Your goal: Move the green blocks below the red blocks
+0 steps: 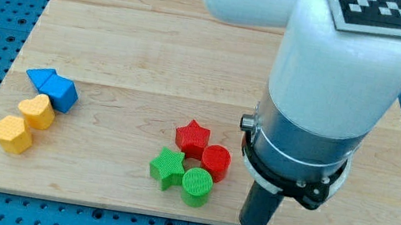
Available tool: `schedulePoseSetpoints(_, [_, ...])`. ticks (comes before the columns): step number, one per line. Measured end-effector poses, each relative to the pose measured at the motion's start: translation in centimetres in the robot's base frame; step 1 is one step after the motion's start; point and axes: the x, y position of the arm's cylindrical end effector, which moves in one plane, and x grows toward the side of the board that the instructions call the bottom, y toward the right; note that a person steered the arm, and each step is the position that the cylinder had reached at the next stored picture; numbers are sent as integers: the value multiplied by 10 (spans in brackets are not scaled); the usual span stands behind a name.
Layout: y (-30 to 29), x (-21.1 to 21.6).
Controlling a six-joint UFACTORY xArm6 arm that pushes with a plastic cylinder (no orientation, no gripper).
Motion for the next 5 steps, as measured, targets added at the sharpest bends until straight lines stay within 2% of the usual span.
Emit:
schedulePoseSetpoints(1, [-18, 1])
schedulePoseSetpoints(3, [-73, -61])
schedulePoseSetpoints(5, [-103, -111])
